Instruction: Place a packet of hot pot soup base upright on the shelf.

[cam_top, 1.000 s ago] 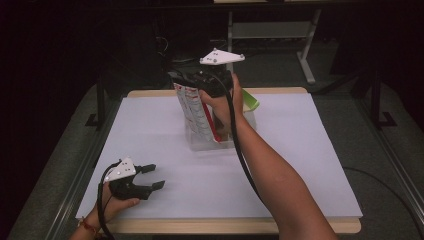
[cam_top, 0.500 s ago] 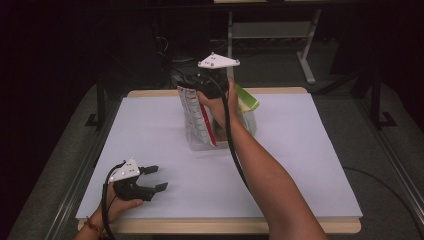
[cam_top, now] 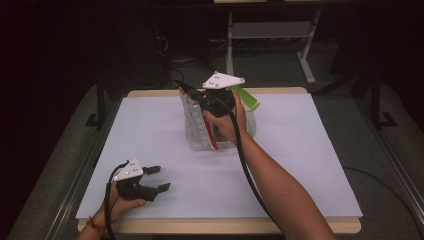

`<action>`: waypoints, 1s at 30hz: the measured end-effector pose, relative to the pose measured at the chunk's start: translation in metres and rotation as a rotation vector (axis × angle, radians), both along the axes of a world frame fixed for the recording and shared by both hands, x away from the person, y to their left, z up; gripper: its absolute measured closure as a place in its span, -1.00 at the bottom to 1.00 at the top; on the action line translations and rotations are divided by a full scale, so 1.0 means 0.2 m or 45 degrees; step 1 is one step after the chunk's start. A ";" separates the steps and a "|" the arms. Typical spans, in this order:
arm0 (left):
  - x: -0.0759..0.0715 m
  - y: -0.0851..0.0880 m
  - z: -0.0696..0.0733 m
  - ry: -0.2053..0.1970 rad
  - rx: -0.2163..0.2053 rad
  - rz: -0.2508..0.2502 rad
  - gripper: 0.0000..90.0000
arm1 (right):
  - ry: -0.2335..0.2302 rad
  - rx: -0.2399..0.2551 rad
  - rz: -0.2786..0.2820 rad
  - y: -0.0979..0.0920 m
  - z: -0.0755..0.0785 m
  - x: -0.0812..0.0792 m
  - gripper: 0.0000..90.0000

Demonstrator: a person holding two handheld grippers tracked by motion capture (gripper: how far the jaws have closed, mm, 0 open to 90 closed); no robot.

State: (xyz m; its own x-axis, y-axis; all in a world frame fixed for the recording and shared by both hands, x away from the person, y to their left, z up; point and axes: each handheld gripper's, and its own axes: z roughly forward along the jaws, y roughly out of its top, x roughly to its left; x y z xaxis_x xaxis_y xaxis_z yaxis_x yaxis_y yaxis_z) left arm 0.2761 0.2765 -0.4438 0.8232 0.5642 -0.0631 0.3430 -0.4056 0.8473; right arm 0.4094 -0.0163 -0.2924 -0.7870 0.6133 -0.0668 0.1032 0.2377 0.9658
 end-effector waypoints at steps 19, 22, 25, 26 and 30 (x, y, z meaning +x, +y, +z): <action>0.00 0.00 -0.02 0.026 0.037 -0.025 -0.43 | 0.062 -0.151 0.020 -0.03 -0.10 -0.03 0.79; -0.01 0.00 -0.02 0.029 0.045 -0.043 -0.43 | 0.085 -0.161 0.029 -0.05 -0.14 -0.04 0.78; -0.01 -0.01 -0.03 0.036 0.051 -0.049 -0.43 | 0.120 -0.215 0.072 -0.07 -0.24 -0.09 0.68; -0.01 -0.01 -0.03 0.039 0.052 -0.051 -0.43 | 0.120 -0.215 0.072 -0.07 -0.24 -0.09 0.68; -0.01 -0.03 -0.03 0.043 0.070 -0.066 -0.43 | 0.159 -0.238 0.087 -0.09 -0.33 -0.12 0.68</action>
State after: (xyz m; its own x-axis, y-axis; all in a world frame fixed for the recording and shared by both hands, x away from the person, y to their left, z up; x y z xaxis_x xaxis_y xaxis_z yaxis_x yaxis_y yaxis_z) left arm 0.2747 0.2714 -0.4505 0.8495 0.5240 -0.0613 0.3481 -0.4694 0.8115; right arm 0.3854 -0.0352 -0.3593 -0.8358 0.5441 -0.0736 0.1969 0.4221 0.8849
